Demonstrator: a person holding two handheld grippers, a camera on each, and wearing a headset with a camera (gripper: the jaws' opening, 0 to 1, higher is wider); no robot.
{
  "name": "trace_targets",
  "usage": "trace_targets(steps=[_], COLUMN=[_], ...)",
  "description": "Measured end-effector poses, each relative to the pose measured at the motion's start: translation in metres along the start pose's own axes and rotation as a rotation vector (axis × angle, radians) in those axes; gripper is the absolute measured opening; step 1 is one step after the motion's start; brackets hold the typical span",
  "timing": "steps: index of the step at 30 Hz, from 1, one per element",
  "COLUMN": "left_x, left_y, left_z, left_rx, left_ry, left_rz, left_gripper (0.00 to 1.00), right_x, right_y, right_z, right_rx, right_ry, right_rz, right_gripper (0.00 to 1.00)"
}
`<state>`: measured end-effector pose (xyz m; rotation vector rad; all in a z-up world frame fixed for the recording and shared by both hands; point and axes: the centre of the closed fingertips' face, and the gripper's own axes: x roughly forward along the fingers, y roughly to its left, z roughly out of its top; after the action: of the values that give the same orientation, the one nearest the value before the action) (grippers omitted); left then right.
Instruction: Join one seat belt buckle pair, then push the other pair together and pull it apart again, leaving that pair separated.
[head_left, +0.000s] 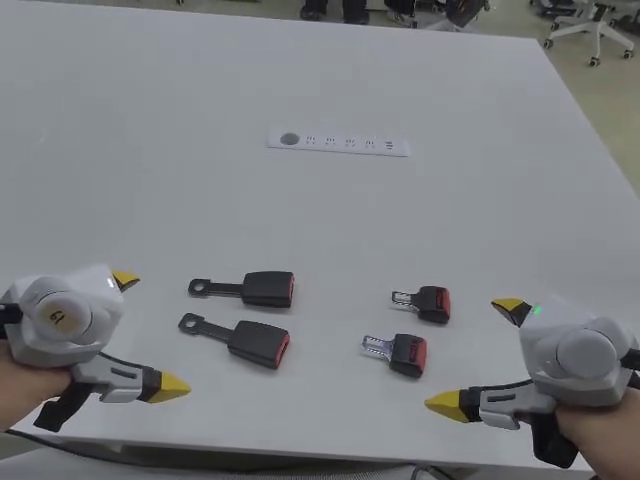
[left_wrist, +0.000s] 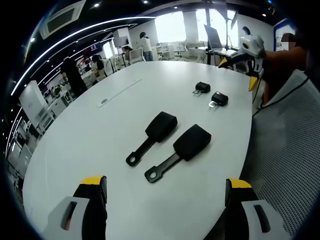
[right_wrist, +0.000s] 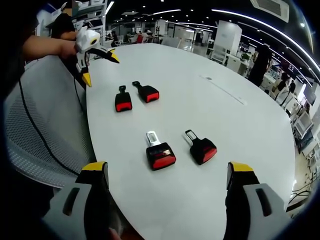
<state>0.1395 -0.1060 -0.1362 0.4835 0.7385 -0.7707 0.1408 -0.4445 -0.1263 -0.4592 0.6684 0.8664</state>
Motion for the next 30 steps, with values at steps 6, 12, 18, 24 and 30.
trace_targets(steps=[6, 12, 18, 24, 30], left_x=[-0.0004, 0.0, 0.0001, -0.0001, 0.0009], left_y=[-0.0026, -0.0012, -0.0003, 0.0018, -0.0003], left_z=[0.0028, 0.0005, 0.0004, -0.0012, -0.0025], left_rx=[0.003, 0.006, 0.005, 0.006, 0.01], left_ry=[0.001, 0.004, 0.002, 0.005, 0.01], left_rz=[-0.001, -0.003, -0.002, -0.005, -0.012], left_gripper=[1.0, 1.0, 1.0, 1.0, 1.0], right_x=[0.0003, 0.002, 0.0036, 0.0017, 0.0016], right_y=[0.0018, 0.0023, 0.002, 0.0002, -0.0024], right_z=[-0.0005, -0.0004, -0.0003, 0.001, 0.0015], right_rx=[0.001, -0.002, -0.005, -0.001, 0.004], right_ry=[0.004, 0.007, 0.005, 0.002, -0.002], right_rz=[0.003, 0.004, 0.002, -0.003, -0.008], right_gripper=[0.99, 0.99, 0.98, 0.98, 0.98])
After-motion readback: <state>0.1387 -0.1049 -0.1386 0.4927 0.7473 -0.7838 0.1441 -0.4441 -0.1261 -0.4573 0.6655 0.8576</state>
